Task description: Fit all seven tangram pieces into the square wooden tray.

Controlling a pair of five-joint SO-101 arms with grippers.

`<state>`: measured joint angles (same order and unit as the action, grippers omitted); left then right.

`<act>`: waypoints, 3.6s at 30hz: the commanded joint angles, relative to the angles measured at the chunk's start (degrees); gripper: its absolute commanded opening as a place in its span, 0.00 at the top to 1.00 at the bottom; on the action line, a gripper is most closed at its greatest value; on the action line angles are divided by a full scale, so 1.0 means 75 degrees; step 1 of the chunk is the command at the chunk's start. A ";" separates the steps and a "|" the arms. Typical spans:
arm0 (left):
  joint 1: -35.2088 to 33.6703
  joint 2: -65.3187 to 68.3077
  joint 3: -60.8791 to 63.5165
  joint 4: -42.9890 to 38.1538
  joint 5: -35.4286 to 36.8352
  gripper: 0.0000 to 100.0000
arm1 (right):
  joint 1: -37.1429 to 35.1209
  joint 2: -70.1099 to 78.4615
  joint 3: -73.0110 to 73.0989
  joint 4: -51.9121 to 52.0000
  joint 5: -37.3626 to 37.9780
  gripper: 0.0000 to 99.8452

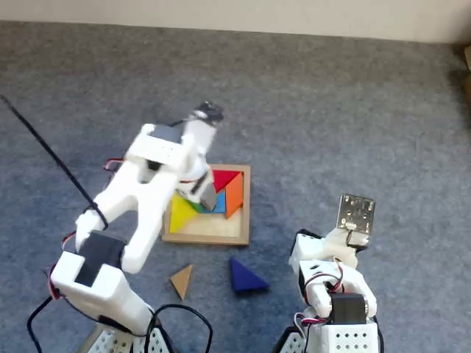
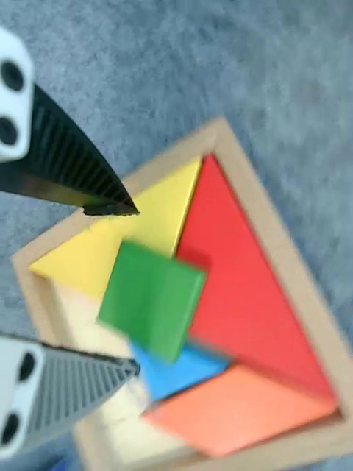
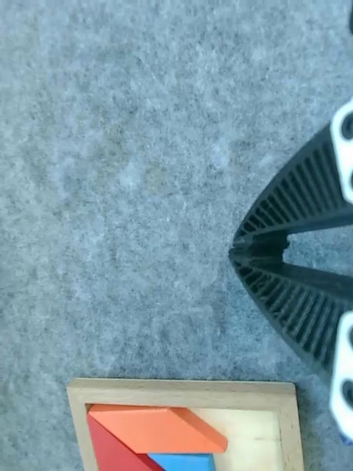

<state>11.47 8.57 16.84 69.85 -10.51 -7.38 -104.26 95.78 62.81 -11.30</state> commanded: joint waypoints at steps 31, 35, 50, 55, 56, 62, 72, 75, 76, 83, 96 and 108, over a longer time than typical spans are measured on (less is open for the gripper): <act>-0.0862 0.1119 -0.2596 0.0293 -0.0023 0.81 | 0.0088 -0.0147 0.0920 -0.0123 0.0105 0.99; -0.0498 0.0721 -0.3089 0.1289 0.0176 0.81 | 0.0088 -0.0147 0.0920 -0.0123 0.0105 0.99; 0.0627 0.0510 -0.1975 0.1067 0.0199 0.82 | 0.0088 -0.0158 0.0920 -0.0123 0.0105 0.99; 0.0264 0.0510 -0.1670 0.0715 0.0141 0.81 | 0.0088 -0.0158 0.0920 -0.0123 0.0105 0.99; 0.0229 0.0510 -0.1541 0.0551 0.0141 0.81 | 0.0088 -0.0158 0.0920 -0.0123 0.0105 0.99; 0.0076 0.0510 -0.0920 -0.0105 -0.0375 0.82 | 0.0088 -0.0158 0.0920 -0.0123 0.0105 0.99; 0.0205 0.0428 -0.0404 -0.0059 -0.0762 0.82 | 0.0088 -0.0158 0.0920 -0.0123 0.0105 0.99; 0.0393 0.0428 -0.0311 -0.0059 -0.0821 0.82 | 0.0088 -0.0158 0.0920 -0.0123 0.0105 0.99; 0.0451 0.0428 -0.0311 -0.0059 -0.0821 0.82 | 0.0088 -0.0158 0.0920 -0.0123 0.0105 0.99; 0.0440 0.0416 -0.0674 -0.0070 -0.0797 0.82 | 0.0088 -0.0158 0.0920 -0.0123 0.0105 0.99; 0.0803 0.0416 -0.1483 -0.0047 -0.0246 0.82 | 0.0088 -0.0158 0.0920 -0.0123 0.0105 0.99; 0.0838 0.0486 -0.0838 -0.0832 -0.0387 0.81 | 0.0088 -0.0158 0.0920 -0.0123 0.0105 0.99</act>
<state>17.36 13.23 9.45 66.77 -12.88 -7.38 -104.26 95.78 62.81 -11.30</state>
